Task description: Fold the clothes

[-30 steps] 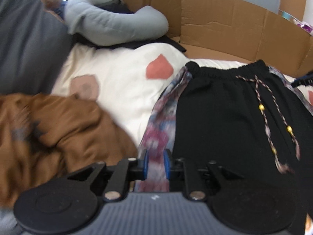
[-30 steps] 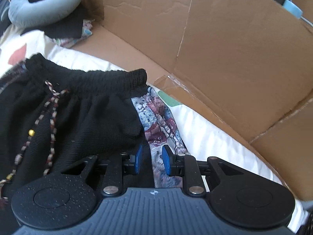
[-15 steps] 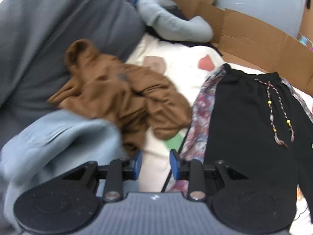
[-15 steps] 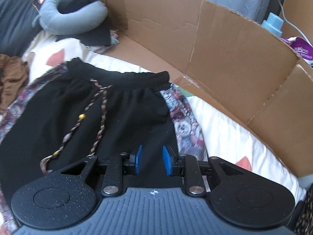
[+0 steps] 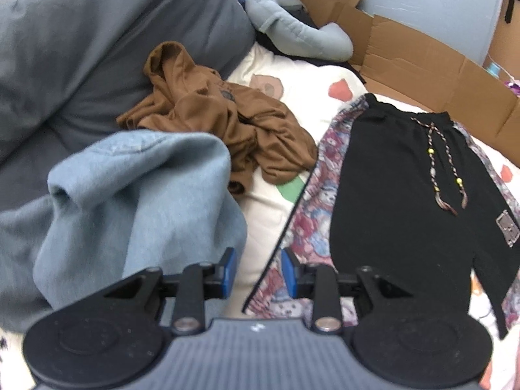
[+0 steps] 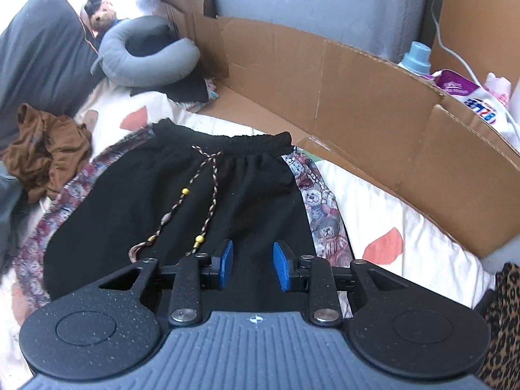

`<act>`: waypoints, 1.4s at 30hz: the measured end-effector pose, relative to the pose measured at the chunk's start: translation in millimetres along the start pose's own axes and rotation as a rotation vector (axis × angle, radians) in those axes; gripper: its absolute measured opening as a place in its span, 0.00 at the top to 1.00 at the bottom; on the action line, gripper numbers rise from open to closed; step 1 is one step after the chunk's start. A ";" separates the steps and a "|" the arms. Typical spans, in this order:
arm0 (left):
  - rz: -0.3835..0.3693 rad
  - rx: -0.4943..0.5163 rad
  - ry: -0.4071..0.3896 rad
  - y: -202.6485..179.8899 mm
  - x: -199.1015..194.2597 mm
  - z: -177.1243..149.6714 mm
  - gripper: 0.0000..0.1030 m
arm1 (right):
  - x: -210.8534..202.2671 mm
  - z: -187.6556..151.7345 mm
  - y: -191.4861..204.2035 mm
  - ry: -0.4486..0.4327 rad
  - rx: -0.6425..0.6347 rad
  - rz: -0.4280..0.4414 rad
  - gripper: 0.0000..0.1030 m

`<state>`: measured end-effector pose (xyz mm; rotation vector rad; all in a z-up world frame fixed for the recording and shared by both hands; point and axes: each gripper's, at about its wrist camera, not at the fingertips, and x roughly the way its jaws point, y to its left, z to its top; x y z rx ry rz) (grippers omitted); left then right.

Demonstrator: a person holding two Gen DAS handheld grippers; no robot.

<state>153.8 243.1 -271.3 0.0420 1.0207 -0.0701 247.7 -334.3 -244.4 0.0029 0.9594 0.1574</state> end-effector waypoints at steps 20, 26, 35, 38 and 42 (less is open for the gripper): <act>-0.041 0.013 0.060 5.6 77.4 -51.5 0.59 | -49.8 -117.3 -13.2 0.023 0.177 -0.005 0.58; -0.030 0.035 0.076 7.8 100.2 -65.2 0.67 | -44.5 -130.1 -9.1 0.042 0.183 -0.006 0.57; 0.001 0.058 0.066 19.4 113.7 -80.0 0.81 | -24.6 -141.9 6.3 0.078 0.179 0.011 0.58; -0.020 0.066 0.066 20.4 119.1 -82.5 0.83 | -21.3 -144.9 11.1 0.093 0.169 0.023 0.57; -0.037 0.069 0.063 21.1 119.6 -82.9 0.86 | -22.1 -148.2 14.8 0.103 0.153 0.033 0.57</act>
